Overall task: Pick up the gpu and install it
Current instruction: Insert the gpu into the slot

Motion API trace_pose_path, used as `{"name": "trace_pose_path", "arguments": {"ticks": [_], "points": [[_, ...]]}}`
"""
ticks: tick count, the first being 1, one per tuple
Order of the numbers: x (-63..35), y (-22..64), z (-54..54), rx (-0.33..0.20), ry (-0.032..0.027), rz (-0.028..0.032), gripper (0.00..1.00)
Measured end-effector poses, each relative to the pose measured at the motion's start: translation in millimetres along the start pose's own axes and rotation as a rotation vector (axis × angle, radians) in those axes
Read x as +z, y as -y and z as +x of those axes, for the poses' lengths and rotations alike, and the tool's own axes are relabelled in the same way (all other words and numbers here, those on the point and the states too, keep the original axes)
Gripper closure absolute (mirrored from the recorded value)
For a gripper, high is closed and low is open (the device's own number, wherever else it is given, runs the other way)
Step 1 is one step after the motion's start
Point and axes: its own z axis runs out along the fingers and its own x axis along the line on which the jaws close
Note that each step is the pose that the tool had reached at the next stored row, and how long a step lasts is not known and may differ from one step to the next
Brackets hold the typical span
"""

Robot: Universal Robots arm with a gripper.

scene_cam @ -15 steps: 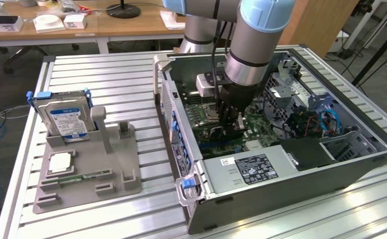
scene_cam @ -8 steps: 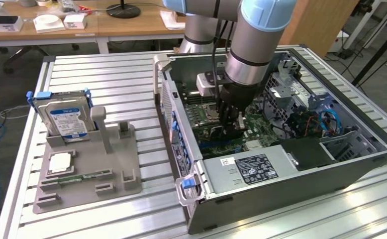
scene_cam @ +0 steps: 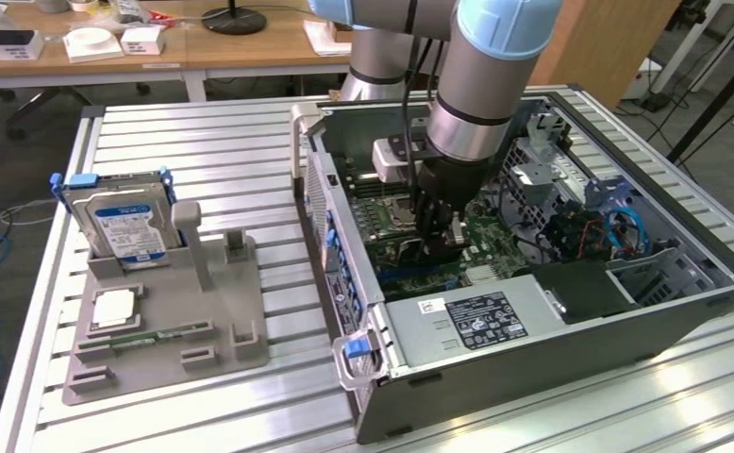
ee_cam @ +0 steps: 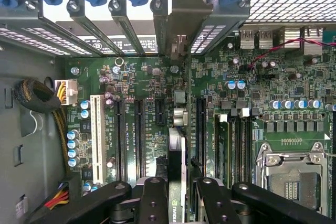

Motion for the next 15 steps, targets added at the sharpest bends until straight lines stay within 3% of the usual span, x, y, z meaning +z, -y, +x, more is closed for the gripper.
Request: {"name": "trace_pose_path", "arguments": {"ticks": [15], "points": [[0.1,-1.0,-1.7,0.000,-0.0001,0.0000,0.74]]}}
